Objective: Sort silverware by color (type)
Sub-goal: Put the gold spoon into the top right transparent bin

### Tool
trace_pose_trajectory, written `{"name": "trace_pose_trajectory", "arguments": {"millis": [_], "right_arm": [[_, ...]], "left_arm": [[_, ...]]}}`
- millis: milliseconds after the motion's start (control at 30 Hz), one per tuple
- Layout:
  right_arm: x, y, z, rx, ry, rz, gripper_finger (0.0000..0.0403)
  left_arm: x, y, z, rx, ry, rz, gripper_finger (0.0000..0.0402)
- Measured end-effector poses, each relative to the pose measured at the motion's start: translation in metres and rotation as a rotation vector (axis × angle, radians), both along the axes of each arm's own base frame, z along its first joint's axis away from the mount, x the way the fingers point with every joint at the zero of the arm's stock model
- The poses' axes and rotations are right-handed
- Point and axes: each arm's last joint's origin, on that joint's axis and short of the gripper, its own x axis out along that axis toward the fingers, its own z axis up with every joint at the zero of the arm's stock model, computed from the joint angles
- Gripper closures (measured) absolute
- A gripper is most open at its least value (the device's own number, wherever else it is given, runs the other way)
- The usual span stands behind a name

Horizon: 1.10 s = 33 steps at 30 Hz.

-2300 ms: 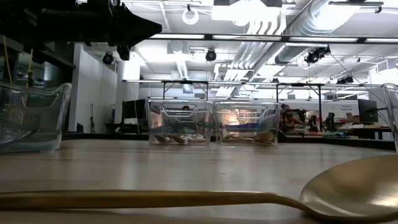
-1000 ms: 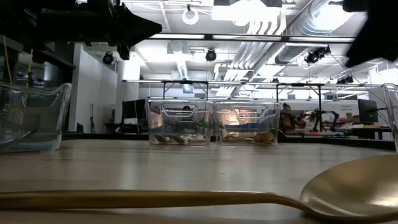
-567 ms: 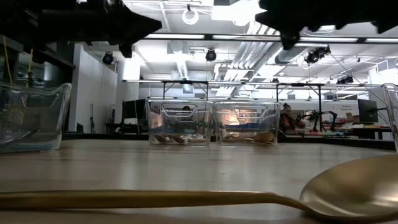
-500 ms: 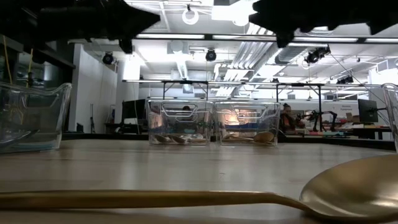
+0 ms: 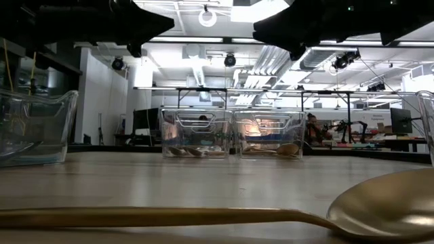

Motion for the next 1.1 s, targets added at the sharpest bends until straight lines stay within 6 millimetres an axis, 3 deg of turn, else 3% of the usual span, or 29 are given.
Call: {"name": "trace_pose_trajectory", "arguments": {"millis": [533,733,867,1100], "right_arm": [[0.0,-0.001,0.002,0.01,-0.021,-0.004,0.0293],[0.004,0.003,0.008,0.246,-0.018,-0.008,0.0293],[0.013,0.024,0.019,0.345,0.241,0.023,0.0293],[0.015,0.068,0.033,0.439,0.75,-0.135,0.0293]], "left_arm": [[0.0,0.0,0.0,-0.003,0.003,0.0,0.0401],[0.0,0.0,0.0,-0.003,0.003,0.0,0.0401],[0.0,0.0,0.0,-0.003,0.003,0.0,0.0401],[0.0,0.0,0.0,-0.011,0.002,-0.001,0.0401]]}}
